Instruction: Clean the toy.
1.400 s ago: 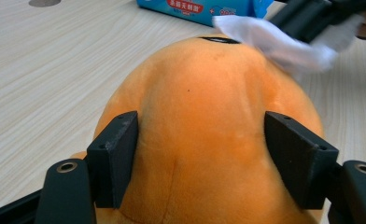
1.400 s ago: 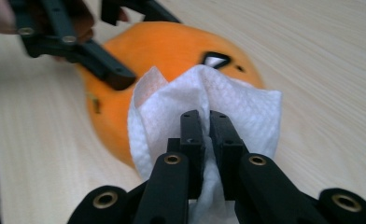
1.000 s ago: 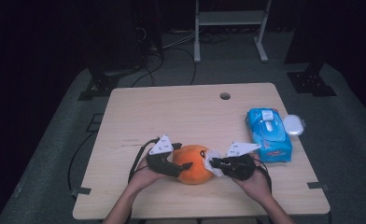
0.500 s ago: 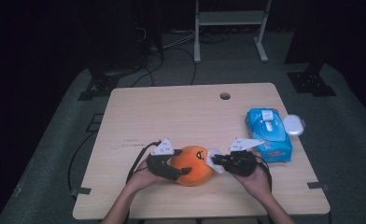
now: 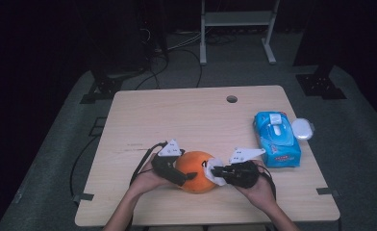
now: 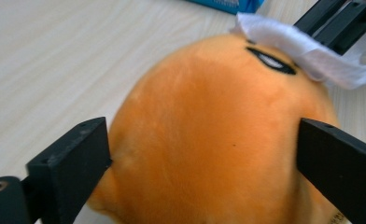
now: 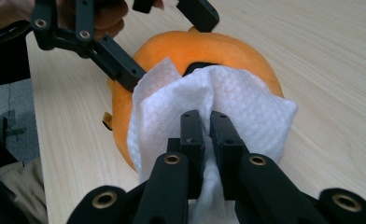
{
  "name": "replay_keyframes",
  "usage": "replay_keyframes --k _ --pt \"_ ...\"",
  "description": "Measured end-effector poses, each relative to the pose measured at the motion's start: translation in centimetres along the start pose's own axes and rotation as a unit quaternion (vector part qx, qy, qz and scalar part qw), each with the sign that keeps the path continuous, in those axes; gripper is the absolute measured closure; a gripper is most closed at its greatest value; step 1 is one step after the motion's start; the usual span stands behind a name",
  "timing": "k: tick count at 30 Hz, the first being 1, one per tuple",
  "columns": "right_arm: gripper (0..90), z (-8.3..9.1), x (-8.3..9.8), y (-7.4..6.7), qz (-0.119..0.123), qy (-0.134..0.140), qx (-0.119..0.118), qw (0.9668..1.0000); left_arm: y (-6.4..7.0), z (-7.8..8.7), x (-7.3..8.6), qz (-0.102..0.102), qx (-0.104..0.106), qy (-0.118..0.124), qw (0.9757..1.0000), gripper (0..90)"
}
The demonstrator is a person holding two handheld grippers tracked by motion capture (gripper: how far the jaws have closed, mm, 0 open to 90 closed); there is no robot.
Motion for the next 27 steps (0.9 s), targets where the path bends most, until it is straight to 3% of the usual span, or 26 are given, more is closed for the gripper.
replay_keyframes --k 3,6,8,11,13,16,19,21,24,27 --pt "84.3 -0.1 0.0 0.3 -0.003 -0.001 0.003 1.0000 -0.1 -0.6 0.5 -0.004 0.012 -0.001 0.9999 6.6" --pt "84.4 -0.1 0.0 1.1 -0.022 0.002 0.003 0.9998 0.2 -0.4 0.3 -0.023 -0.001 0.003 0.9997 32.2" --pt "84.4 0.0 -0.1 1.6 -0.029 0.006 0.012 0.9995 0.5 -0.4 -0.3 -0.033 -0.014 0.024 0.9991 44.3" --pt "84.4 0.4 -0.4 2.4 -0.036 0.013 0.033 0.9987 0.5 -0.5 -0.9 -0.034 -0.024 0.062 0.9972 49.3" --pt "84.4 1.1 -0.7 3.2 -0.046 0.025 0.047 0.9976 0.5 -0.9 -1.4 -0.042 -0.043 0.078 0.9951 49.6" --pt "84.4 1.7 -1.2 3.8 -0.058 0.042 0.049 0.9962 0.8 -2.1 -1.6 -0.064 -0.061 0.085 0.9925 47.9" --pt "84.3 1.6 -0.9 3.9 -0.055 0.034 0.052 0.9966 1.2 -2.4 -1.8 -0.058 -0.055 0.077 0.9938 39.6" --pt "84.4 1.1 -0.3 3.7 -0.050 0.023 0.047 0.9974 1.1 -2.0 -2.1 -0.040 -0.051 0.076 0.9950 25.1" --pt "84.3 0.6 0.0 2.9 -0.030 0.010 0.041 0.9986 1.0 -1.1 -2.5 -0.036 -0.057 0.089 0.9938 14.0" --pt "84.2 0.6 -0.1 1.9 -0.010 0.009 0.033 0.9994 0.8 -1.4 -1.9 -0.043 -0.053 0.073 0.9950 19.7"
Point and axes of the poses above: each handheld gripper's, and its own axes: z roughly backward along the jaws, x roughly out of its underside, y roughly to its right, the point moved 5 cm from there along -z, roughly forward along the jaws, and after that the axes turned 12 degrees about x, right-handed, at the moved point
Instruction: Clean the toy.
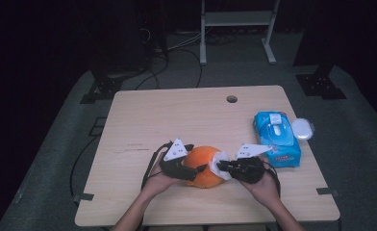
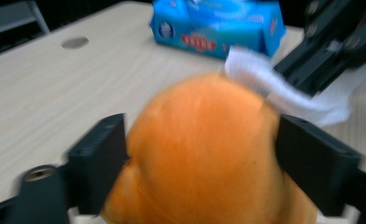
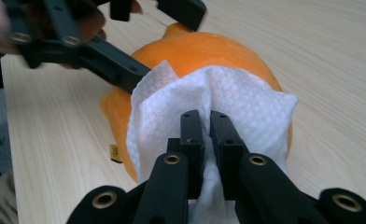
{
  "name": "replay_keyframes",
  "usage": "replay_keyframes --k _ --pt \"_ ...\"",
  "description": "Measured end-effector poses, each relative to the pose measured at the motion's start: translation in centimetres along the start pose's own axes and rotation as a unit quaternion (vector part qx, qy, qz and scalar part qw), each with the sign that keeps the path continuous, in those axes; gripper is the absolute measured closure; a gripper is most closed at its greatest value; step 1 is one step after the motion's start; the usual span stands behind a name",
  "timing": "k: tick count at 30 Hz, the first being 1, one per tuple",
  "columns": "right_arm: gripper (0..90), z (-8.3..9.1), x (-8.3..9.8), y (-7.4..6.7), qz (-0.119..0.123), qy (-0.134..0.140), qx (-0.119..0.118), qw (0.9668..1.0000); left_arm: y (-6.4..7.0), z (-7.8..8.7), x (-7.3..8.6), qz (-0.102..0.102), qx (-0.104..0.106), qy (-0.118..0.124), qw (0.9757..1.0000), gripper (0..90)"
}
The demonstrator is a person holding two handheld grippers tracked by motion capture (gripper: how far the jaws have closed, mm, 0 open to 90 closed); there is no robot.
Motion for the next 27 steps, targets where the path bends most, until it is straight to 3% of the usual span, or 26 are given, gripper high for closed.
replay_keyframes --k 2,5,8,10,14,17,20,22,24,26,27 --pt "84.2 0.1 0.0 -0.2 0.011 -0.003 0.004 0.9999 0.0 -0.3 0.7 -0.004 0.003 -0.010 0.9999 25.2" --pt "84.2 0.2 0.2 0.3 0.004 -0.004 0.003 1.0000 0.0 -0.2 0.9 0.001 0.008 -0.011 0.9999 28.8" --pt "84.2 0.4 0.7 1.5 -0.002 -0.012 0.023 0.9996 0.2 -0.2 1.1 -0.003 0.010 -0.013 0.9999 30.6" --pt "84.2 0.6 0.8 2.0 -0.008 -0.012 0.035 0.9993 0.4 -0.2 1.1 -0.016 0.009 -0.019 0.9996 31.4" --pt "84.1 1.0 -0.4 1.0 -0.004 0.016 0.033 0.9993 1.5 -0.5 1.0 -0.047 0.012 -0.033 0.9983 32.0" --pt "84.1 0.7 -1.0 0.2 0.011 0.022 0.033 0.9991 2.0 -0.6 0.9 -0.058 0.008 -0.042 0.9974 31.9" --pt "84.2 0.2 -0.5 0.2 0.009 0.010 0.022 0.9997 1.8 -0.1 0.2 -0.046 0.028 -0.041 0.9977 24.2" --pt "84.2 0.0 0.0 0.1 0.016 0.003 0.020 0.9997 1.7 0.4 -0.6 -0.039 0.031 -0.028 0.9984 18.3" --pt "84.2 0.2 0.4 -0.2 0.029 -0.002 0.016 0.9995 1.3 0.7 -1.2 -0.029 0.017 -0.021 0.9992 10.7" --pt "84.2 0.5 0.5 -0.4 0.035 -0.002 0.008 0.9994 1.0 0.5 -0.7 -0.024 0.016 -0.034 0.9990 10.7" --pt "84.1 0.6 0.6 -0.4 0.037 -0.002 0.007 0.9993 1.0 0.2 -0.2 -0.009 0.025 -0.038 0.9989 11.1"
Point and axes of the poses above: each handheld gripper's, and its own axes: z roughly backward along the jaws, x roughly out of its underside, y roughly to its right, the point moved 5 cm from there along -z, roughly forward along the jaws, and after that the axes turned 12 degrees about x, right-handed, at the moved point
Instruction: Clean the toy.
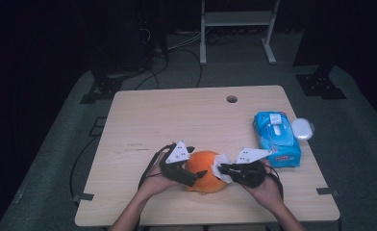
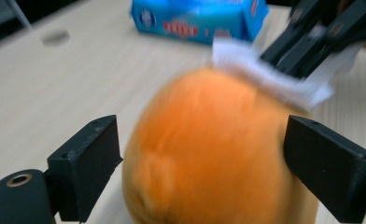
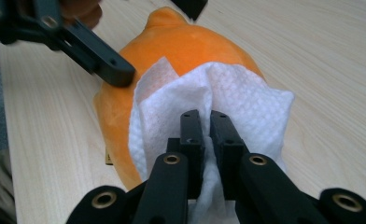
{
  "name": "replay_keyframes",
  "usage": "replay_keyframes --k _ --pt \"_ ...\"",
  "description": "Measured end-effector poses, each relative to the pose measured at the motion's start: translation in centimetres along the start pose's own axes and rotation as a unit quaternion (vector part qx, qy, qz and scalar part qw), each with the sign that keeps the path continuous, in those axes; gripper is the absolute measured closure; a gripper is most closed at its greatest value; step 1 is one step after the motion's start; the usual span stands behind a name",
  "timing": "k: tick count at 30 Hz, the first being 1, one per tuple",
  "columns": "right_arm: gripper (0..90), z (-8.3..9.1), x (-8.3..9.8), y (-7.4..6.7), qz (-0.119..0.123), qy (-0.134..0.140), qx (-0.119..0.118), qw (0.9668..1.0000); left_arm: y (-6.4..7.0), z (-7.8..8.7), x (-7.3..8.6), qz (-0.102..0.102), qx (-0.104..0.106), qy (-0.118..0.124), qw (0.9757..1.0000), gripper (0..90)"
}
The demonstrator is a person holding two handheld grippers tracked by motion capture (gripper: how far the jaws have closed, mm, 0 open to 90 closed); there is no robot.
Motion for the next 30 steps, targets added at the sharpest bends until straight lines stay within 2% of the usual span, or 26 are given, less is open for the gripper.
replay_keyframes --k 1,4,8,10,13,15,17,20,22,25,28,30 --pt "84.0 0.1 0.1 0.1 0.000 0.001 -0.001 1.0000 0.0 -0.3 0.4 0.012 0.011 0.004 0.9999 14.6" --pt "83.9 0.3 0.1 0.6 -0.005 -0.002 0.004 1.0000 0.3 -0.3 0.6 0.003 0.008 0.004 1.0000 22.7" --pt "83.9 0.4 0.3 1.6 -0.022 0.000 0.023 0.9995 0.8 -0.4 0.6 -0.015 0.001 -0.001 0.9999 24.4" --pt "84.0 0.6 -0.1 1.4 -0.023 0.009 0.028 0.9993 0.9 -0.5 0.7 -0.017 -0.001 -0.002 0.9998 25.0" --pt "83.9 0.7 -1.1 0.4 -0.017 0.027 0.023 0.9992 1.3 -0.6 0.7 -0.036 -0.002 -0.007 0.9993 25.5" --pt "83.9 0.5 -1.8 -0.5 -0.004 0.037 0.016 0.9992 1.6 -0.6 0.6 -0.046 -0.006 -0.014 0.9988 25.5" --pt "83.9 0.3 -1.9 -0.8 0.008 0.034 0.019 0.9992 1.6 -0.5 0.7 -0.047 -0.006 -0.014 0.9988 25.5" --pt "84.0 0.3 -1.4 -0.2 -0.004 0.026 0.020 0.9995 1.6 -0.5 0.7 -0.042 -0.006 -0.009 0.9991 26.0" --pt "83.8 0.2 -0.7 0.6 -0.008 0.016 0.034 0.9993 1.6 -0.5 0.7 -0.041 -0.007 -0.007 0.9991 26.0" --pt "83.8 0.5 -0.3 1.5 -0.026 0.012 0.040 0.9988 1.6 -0.6 0.7 -0.040 -0.007 -0.005 0.9991 26.0" --pt "83.7 0.8 -1.1 0.9 -0.023 0.029 0.033 0.9988 1.7 -0.7 0.7 -0.044 -0.008 -0.004 0.9990 26.0" --pt "83.6 0.6 -1.7 0.0 -0.011 0.035 0.023 0.9991 1.8 -0.7 0.7 -0.047 -0.010 -0.009 0.9988 25.9"
Point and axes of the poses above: each handheld gripper's, and its own axes: z roughly backward along the jaws, x roughly out of its underside, y roughly to its right, the point moved 5 cm from there along -z, roughly forward along the jaws, and after that the axes turned 12 degrees about x, right-handed, at the moved point
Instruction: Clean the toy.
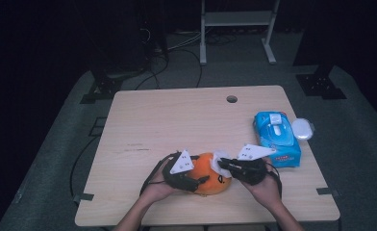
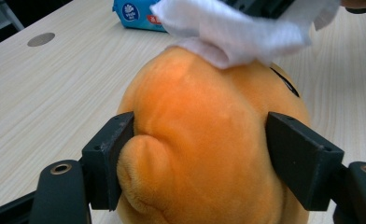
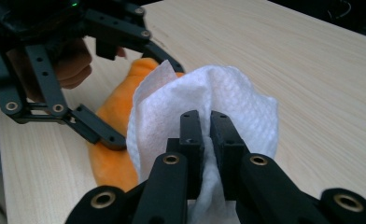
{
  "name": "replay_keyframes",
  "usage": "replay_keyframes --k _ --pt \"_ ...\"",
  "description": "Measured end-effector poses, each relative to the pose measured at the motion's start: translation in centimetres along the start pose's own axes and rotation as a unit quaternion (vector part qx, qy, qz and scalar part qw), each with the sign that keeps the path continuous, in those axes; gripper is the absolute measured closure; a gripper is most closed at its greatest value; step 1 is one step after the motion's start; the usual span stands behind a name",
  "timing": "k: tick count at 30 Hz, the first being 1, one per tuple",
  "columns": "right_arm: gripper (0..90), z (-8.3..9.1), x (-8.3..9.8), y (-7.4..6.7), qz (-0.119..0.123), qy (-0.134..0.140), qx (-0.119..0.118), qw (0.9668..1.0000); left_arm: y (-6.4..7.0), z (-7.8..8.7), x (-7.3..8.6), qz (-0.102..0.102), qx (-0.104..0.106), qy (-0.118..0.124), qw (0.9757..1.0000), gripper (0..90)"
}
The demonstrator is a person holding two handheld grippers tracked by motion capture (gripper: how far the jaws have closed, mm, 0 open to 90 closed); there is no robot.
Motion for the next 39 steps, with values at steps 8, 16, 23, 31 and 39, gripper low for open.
replay_keyframes --k 8,16,23,31,39 --pt "83.5 -0.2 0.9 1.4 -0.018 -0.016 0.011 0.9997 0.4 -0.3 -0.4 -0.006 0.001 0.001 1.0000 26.0" --pt "83.5 -0.3 -0.1 0.0 -0.006 -0.003 -0.003 1.0000 0.7 -0.4 -0.4 -0.009 0.004 0.007 0.9999 26.2" --pt "83.4 0.0 0.8 1.3 -0.020 -0.015 0.013 0.9996 1.0 -0.4 -0.5 -0.019 0.002 0.002 0.9998 26.2" --pt "83.3 0.1 0.2 0.2 0.000 -0.007 0.001 1.0000 0.9 -0.3 -0.3 -0.019 0.013 0.007 0.9997 26.2" --pt "83.2 0.6 0.3 0.2 -0.001 -0.007 0.006 1.0000 0.7 -0.1 -0.2 -0.015 0.012 -0.002 0.9998 26.3"
Point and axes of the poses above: each handheld gripper's, and its own axes: z roughly backward along the jaws, x roughly out of its underside, y roughly to its right, the point moved 5 cm from there along -z, roughly forward along the jaws, and after that the axes turned 12 degrees about x, right-handed, at the moved point
